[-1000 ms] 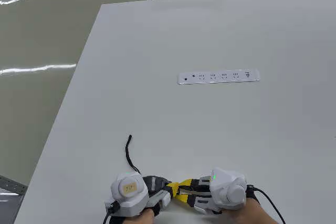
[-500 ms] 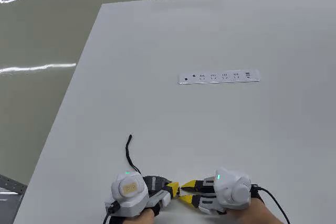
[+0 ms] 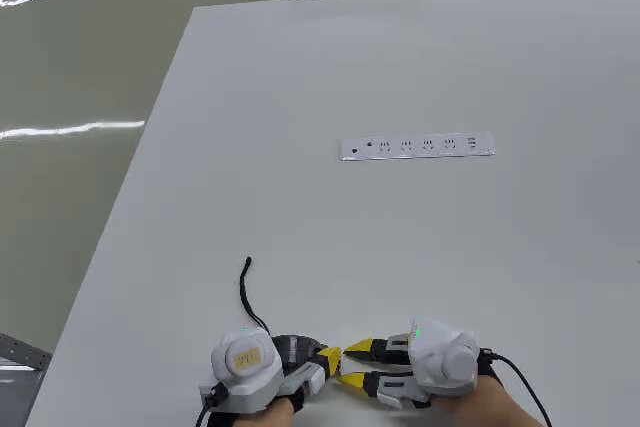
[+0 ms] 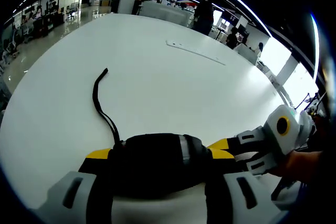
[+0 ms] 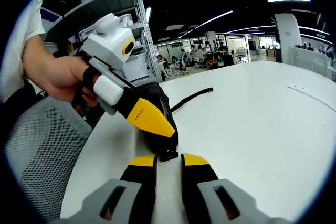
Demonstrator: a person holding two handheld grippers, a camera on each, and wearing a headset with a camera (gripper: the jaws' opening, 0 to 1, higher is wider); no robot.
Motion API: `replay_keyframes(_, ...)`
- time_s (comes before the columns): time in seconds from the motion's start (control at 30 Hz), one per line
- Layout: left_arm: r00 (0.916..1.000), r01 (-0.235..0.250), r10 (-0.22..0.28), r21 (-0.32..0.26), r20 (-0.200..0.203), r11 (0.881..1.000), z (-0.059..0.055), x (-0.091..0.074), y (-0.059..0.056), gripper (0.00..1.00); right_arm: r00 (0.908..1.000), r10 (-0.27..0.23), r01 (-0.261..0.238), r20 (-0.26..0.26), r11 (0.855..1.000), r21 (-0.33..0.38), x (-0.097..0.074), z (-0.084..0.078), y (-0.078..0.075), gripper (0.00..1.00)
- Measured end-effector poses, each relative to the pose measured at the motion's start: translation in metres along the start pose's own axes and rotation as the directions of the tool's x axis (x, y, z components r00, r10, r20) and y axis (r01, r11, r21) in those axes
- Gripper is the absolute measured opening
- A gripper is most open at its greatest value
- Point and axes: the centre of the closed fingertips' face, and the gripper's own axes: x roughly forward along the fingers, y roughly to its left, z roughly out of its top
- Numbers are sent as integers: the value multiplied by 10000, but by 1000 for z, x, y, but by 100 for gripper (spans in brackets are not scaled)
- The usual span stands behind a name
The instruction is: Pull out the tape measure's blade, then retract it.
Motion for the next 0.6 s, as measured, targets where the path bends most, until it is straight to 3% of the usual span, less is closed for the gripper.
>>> replay_keyframes(0.6, 10000, 34, -34, -19, 9, 10000, 0, 0, 0, 68, 9997, 159, -165, -164, 9992, -354, 7, 0, 2, 14)
